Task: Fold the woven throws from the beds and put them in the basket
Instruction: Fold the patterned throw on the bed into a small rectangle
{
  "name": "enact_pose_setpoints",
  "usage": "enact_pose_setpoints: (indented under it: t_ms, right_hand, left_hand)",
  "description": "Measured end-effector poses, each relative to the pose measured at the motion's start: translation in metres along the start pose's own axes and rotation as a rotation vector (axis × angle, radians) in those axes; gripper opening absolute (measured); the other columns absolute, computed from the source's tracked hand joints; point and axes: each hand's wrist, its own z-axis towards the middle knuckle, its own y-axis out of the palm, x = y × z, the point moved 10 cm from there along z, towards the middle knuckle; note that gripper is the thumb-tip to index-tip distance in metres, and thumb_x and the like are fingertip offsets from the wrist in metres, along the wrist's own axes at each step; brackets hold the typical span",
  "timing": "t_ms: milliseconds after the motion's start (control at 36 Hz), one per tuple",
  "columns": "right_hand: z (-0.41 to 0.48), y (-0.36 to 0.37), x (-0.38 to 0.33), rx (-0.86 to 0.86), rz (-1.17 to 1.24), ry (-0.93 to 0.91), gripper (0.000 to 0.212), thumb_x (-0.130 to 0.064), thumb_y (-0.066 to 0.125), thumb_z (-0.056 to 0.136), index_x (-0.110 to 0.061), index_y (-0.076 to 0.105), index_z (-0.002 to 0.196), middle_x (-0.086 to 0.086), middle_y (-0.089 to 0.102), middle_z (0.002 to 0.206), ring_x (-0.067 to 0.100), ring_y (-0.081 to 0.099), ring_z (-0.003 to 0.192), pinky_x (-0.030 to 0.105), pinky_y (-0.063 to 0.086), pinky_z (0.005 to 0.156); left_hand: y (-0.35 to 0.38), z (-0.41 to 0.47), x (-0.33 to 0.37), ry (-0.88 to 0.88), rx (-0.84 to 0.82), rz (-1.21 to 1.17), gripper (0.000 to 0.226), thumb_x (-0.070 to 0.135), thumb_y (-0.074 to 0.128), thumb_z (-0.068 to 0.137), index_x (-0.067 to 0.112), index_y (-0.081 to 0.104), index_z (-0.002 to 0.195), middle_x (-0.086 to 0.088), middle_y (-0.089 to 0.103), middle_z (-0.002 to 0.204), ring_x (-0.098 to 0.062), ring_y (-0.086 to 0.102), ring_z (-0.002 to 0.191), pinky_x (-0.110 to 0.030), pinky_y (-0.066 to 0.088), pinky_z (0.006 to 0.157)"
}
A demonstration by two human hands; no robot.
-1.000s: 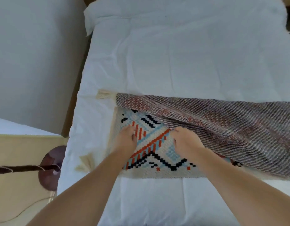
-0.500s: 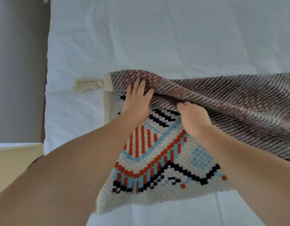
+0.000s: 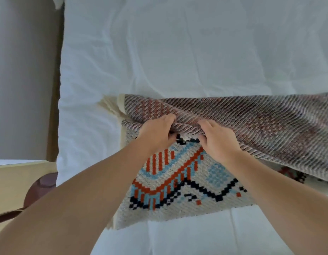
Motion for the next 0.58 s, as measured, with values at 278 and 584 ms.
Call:
enact_pose_setpoints:
  t_ms: [278, 584]
  right_hand:
    - [-0.022, 0.003, -0.008, -0.062, -0.007, -0.019, 0.035, -0.013, 0.040, 0.100, -0.011, 0.048, 0.133, 0.004, 0.059, 0.113, 0.020, 0.060, 0.083, 0.031, 0.051, 0.067]
    - [-0.060, 0.030, -0.009, -0.115, -0.018, 0.002, 0.046, 0.002, 0.043, 0.095, -0.009, 0.046, 0.139, 0.007, 0.058, 0.126, 0.024, 0.056, 0.109, 0.035, 0.050, 0.090]
  left_hand:
    - [-0.014, -0.048, -0.024, -0.198, 0.068, 0.029, 0.045, -0.003, 0.049, 0.075, 0.022, 0.049, 0.113, 0.007, 0.055, 0.102, -0.014, 0.051, 0.072, -0.029, 0.037, 0.054]
    - [-0.007, -0.131, -0.077, -0.345, 0.086, 0.181, 0.036, -0.003, 0.049, 0.075, 0.017, 0.062, 0.101, -0.001, 0.063, 0.098, -0.024, 0.054, 0.092, -0.032, 0.038, 0.084]
